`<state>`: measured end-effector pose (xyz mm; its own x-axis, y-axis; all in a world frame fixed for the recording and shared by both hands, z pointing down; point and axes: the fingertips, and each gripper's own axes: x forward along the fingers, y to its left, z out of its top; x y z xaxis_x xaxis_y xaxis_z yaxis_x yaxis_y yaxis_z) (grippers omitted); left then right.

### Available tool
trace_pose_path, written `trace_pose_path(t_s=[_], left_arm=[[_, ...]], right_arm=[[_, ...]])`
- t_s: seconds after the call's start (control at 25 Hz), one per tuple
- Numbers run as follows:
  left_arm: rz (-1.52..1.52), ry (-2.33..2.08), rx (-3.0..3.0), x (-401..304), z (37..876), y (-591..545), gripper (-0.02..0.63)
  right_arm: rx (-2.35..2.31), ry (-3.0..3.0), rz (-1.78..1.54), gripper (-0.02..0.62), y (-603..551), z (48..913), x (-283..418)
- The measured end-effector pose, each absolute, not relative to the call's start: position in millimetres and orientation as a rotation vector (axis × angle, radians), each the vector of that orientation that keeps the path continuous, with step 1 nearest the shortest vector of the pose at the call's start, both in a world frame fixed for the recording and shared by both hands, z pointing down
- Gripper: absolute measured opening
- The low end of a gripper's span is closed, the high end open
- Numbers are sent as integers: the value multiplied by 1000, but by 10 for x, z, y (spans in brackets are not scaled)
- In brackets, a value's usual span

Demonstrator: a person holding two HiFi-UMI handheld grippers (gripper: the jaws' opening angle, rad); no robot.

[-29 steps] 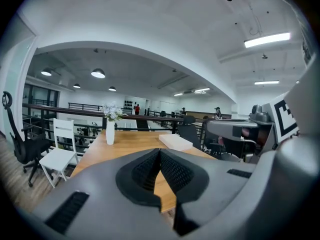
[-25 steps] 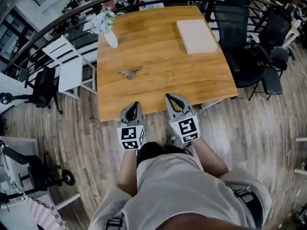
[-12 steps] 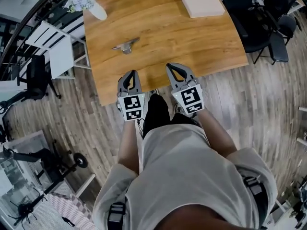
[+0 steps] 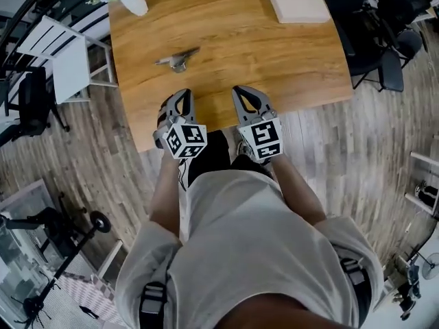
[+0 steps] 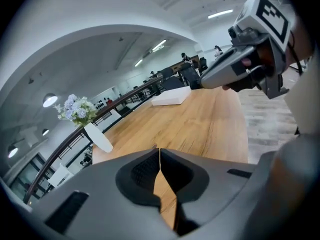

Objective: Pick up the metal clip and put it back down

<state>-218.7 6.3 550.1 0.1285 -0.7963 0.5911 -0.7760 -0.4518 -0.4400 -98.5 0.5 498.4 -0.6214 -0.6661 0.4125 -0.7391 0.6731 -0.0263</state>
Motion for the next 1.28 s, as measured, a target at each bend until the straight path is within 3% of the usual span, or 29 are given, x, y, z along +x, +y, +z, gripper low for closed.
trace_pose_path(t_s=[0.64,1.12,1.28], left_arm=[[-1371,1504,-2268,-2626,5997,-525,26],[-1604,1153,-2071,-2759,6544,-713,29],[-1609,1101,-2056,-2767,6595,-791,84]], right_arm=[[1041,-2426,321,26,-255,5355,-1483],[1074,-2340,375,26,-373,5649,-1723],[1110,-2311,390,26,-406,5670,-1723]])
